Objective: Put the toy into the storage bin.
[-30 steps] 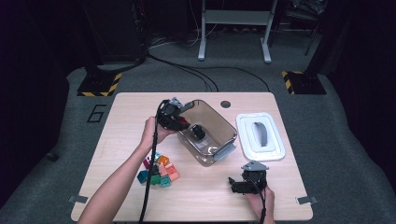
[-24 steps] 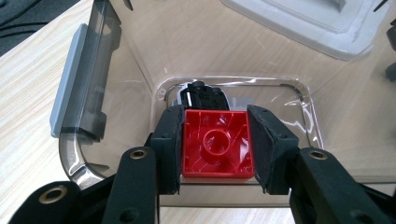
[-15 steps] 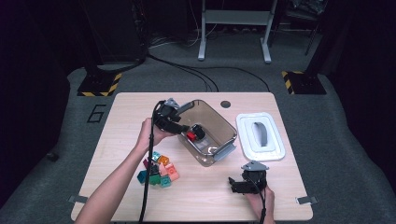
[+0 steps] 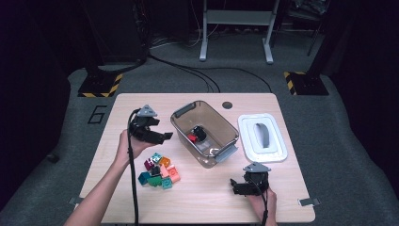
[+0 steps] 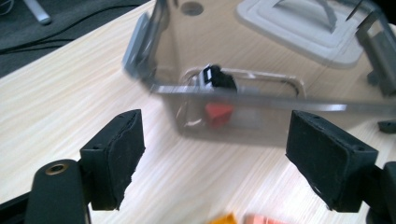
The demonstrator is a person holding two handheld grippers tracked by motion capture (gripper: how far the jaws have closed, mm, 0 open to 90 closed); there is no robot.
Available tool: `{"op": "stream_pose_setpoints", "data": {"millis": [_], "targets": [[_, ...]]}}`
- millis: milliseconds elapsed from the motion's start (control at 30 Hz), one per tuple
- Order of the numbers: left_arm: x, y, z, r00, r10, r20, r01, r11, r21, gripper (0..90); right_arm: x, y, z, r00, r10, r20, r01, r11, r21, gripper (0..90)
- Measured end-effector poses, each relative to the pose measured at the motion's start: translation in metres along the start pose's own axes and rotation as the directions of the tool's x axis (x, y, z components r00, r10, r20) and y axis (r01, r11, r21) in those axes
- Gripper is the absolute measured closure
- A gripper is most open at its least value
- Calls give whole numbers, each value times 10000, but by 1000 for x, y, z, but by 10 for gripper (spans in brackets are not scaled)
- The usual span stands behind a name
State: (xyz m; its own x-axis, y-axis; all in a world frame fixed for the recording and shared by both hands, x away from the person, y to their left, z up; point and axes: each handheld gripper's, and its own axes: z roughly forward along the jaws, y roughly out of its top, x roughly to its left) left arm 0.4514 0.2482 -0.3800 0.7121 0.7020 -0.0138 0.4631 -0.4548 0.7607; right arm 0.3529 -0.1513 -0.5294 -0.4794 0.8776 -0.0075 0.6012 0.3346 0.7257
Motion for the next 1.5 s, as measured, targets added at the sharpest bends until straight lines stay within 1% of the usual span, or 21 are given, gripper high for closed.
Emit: {"op": "stream_pose_setpoints", "data": {"millis": [33, 133, 233, 333, 367, 467, 600, 667, 733, 800, 833, 900, 1000, 1067, 1100, 1167, 1233, 1367, 1400, 1433, 1500], "targets": [[2, -7, -2, 10000, -66, -20, 66, 10000, -64, 178, 0, 0, 0, 10000, 4, 2, -4, 10000, -1, 58], [9, -27, -5, 9993, -330, -164, 332, 9994, 97, 164, 0, 0, 0, 10000, -11, 1, 11, 10000, -10, 59], [15, -48, -5, 9968, -758, -265, 762, 9970, 146, 158, 0, 0, 0, 10000, 4, 2, -4, 10000, -1, 58], [20, -67, -5, 9939, -1094, -156, 1096, 9938, 186, 154, 0, 0, 0, 10000, -7, 3, 7, 10000, -8, 59], [22, -73, -5, 9933, -1147, -143, 1150, 9931, 220, 153, 0, 0, 0, 10000, -2, 2, 2, 10000, -1, 58], [24, -90, 0, 9898, -1409, -206, 1416, 9892, 386, 132, 0, 0, 0, 10000, -5, -2, 5, 10000, -7, 59], [25, -108, 7, 9889, -1487, -72, 1488, 9868, 634, 157, 0, 0, 0, 10000, -3, 2, 3, 10000, 0, 58], [25, -115, 11, 9891, -1472, 105, 1462, 9871, 650, 170, 0, 0, 0, 10000, -9, 2, 9, 10000, -8, 59], [24, -120, 13, 9915, -1271, 260, 1251, 9898, 677, 232, 0, 0, 0, 10000, -3, 2, 3, 10000, -2, 59], [21, -124, 16, 9919, -1211, 390, 1181, 9904, 714, 273, 0, 0, 0, 10000, -9, 0, 9, 10000, -5, 59], [20, -125, 17, 9924, -1186, 313, 1162, 9908, 698, 298, 0, 0, 0, 10000, -8, 0, 8, 10000, -8, 59], [19, -127, 19, 9947, -961, 368, 928, 9922, 829, 365, 0, 0, 0, 10000, 1, 3, -1, 10000, -2, 59], [18, -128, 22, 9933, -1033, 525, 975, 9899, 1027, 434, 0, 0, 0, 10000, -10, 1, 10, 10000, -7, 58], [18, -129, 24, 9943, -982, 407, 940, 9910, 958, 461, 0, 0, 0, 10000, -2, 3, 2, 10000, 0, 58], [19, -129, 25, 9941, -981, 459, 929, 9902, 1042, 470, 0, 0, 0, 10000, 1, -3, -1, 10000, -5, 58], [19, -130, 27, 9948, -926, 429, 875, 9903, 1083, 493, 0, 0, 0, 10000, 1, 3, -1, 10000, -4, 59], [20, -130, 28, 9942, -964, 468, 906, 9894, 1132, 518, 0, 0, 0, 10000, -9, 1, 9, 10000, -5, 59], [22, -133, 31, 9953, -838, 478, 783, 9911, 1074, 573, 0, 0, 0, 10000, -8, 4, 8, 10000, -4, 59], [22, -133, 31, 9936, -972, 571, 906, 9899, 1089, 573, 0, 0, 0, 10000, -9, 3, 9, 10000, -5, 59], [22, -134, 31, 9929, -1059, 538, 999, 9897, 1029, 575, 0, 0, 0, 10000, -3, 4, 3, 10000, -3, 59], [23, -133, 30, 9942, -948, 511, 889, 9902, 1075, 578, 0, 0, 0, 10000, -7, 5, 7, 10000, -6, 59]]}}
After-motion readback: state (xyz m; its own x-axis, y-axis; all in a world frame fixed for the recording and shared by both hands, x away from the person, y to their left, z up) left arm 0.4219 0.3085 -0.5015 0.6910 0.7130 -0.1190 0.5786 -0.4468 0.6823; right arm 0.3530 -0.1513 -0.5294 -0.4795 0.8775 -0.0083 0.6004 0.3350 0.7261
